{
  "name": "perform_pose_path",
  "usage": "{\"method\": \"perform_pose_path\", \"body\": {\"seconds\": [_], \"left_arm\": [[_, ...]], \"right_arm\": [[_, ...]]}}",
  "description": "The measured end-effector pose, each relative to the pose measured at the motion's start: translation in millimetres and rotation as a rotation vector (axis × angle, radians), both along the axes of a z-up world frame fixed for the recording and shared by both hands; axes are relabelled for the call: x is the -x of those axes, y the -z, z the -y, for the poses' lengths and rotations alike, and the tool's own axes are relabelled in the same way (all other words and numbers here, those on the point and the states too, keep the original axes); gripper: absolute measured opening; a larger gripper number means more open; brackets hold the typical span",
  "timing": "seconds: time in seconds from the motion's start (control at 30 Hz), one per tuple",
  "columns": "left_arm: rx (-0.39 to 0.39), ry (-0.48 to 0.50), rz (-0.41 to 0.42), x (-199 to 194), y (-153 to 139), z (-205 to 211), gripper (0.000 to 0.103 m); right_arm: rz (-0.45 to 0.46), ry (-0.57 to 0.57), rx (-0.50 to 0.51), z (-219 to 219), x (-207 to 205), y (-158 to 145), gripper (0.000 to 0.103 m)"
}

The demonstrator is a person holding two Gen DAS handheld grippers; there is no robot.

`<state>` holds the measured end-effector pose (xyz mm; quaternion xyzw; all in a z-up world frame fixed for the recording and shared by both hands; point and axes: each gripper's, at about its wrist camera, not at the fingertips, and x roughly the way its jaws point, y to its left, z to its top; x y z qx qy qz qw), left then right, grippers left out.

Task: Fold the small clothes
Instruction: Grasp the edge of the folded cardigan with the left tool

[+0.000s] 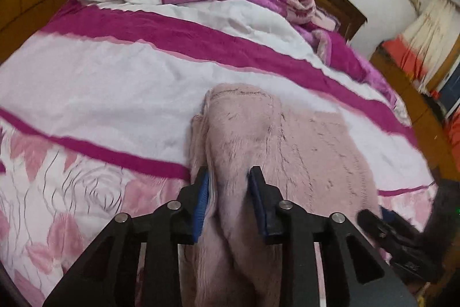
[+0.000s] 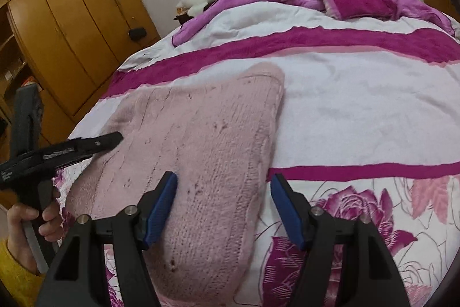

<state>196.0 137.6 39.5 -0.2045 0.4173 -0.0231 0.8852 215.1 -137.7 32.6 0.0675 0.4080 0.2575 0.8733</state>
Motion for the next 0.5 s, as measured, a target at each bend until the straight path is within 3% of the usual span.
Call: {"method": "perform_pose_path", "body": {"seconds": [0.2,0.4,0.47,0.5], "left_arm": [[0.009,0.059,0.004,33.9,-22.7,12.3,0.011],[0.024,0.111,-0.091,49.5,-8.1,36.2,0.021],[0.014,0.110,-0.111,47.6,3.6,39.6,0.018],[0.017,0.098,-0.104,49.1,4.9,39.2,0.007]], "right_arm": [[-0.002,0.007,-0.031,5.3,1.1,-4.1,0.071],[-0.004,0.006,-0.027,4.5,3.2,-6.2,0.071],[-0.004,0.001,-0.025,3.5,4.3,-7.0,0.071],[-0.002,0.000,-0.023,3.3,4.5,-7.4,0.071]]}}
